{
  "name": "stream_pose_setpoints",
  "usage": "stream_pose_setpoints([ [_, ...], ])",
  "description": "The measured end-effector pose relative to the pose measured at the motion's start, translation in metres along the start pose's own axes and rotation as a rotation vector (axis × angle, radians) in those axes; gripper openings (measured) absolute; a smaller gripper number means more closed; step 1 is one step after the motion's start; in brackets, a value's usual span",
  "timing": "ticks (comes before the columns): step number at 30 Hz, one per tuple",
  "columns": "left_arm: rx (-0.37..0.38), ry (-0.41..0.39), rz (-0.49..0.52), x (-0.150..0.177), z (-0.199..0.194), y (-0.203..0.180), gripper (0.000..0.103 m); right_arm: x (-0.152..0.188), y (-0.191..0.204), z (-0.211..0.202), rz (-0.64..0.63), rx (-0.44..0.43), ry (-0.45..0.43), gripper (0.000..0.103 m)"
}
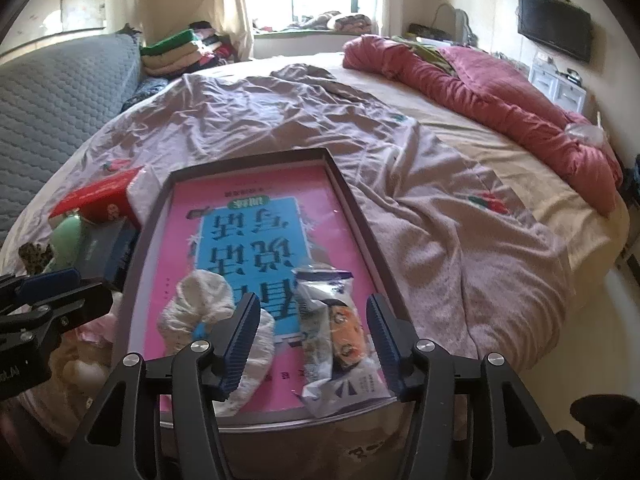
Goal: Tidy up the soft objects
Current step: 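Open both grippers to drop the scrunchie and packet onto the pink tray, then grasp the pink roll with the right gripper while the left reaches toward the pile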
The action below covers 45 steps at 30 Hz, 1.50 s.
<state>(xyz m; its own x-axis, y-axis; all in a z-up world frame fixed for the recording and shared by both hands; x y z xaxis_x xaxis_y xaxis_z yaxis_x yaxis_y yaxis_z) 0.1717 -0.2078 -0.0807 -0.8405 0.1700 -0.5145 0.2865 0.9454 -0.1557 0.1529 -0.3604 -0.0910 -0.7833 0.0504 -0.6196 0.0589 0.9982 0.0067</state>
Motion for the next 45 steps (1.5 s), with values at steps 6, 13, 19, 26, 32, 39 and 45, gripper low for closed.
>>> stream_pose_setpoints([
  [6,0.005,-0.015,-0.018,-0.004,-0.014,0.009,0.053,-0.005,0.011,-0.01,-0.025,-0.014,-0.021,0.061],
  [13,-0.004,-0.035,-0.035,-0.01,-0.032,0.019,0.053,-0.012,0.022,-0.024,-0.043,-0.033,-0.051,0.063],
  [19,-0.008,-0.062,-0.06,-0.013,-0.048,0.031,0.057,-0.022,0.043,-0.039,-0.082,-0.061,-0.09,0.067],
  [26,-0.072,-0.071,-0.08,-0.015,-0.059,0.053,0.059,-0.032,0.075,-0.057,-0.138,-0.115,-0.131,0.071],
  [32,-0.12,-0.084,-0.1,-0.016,-0.069,0.071,0.059,-0.034,0.09,-0.065,-0.155,-0.162,-0.14,0.073],
  [39,-0.129,-0.078,-0.128,-0.015,-0.069,0.091,0.06,-0.031,0.104,-0.064,-0.176,-0.182,-0.125,0.074],
  [45,-0.138,-0.062,-0.187,-0.013,-0.069,0.126,0.06,-0.028,0.117,-0.063,-0.195,-0.212,-0.116,0.074],
])
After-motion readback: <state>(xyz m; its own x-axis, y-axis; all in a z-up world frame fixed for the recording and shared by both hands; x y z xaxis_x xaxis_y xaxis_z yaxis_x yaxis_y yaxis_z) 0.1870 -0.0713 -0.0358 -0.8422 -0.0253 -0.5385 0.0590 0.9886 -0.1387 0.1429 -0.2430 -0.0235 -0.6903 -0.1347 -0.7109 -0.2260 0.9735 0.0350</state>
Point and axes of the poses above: each gripper's, at about its wrist camera, not at the fingertips, and z roughly the way its jaws point, y to its left, x to its underside, the point moved 8 cm from there along z, roughly the way its jaws point, and after that the axes turned 5 degrees about y, right-handed, at the moved point
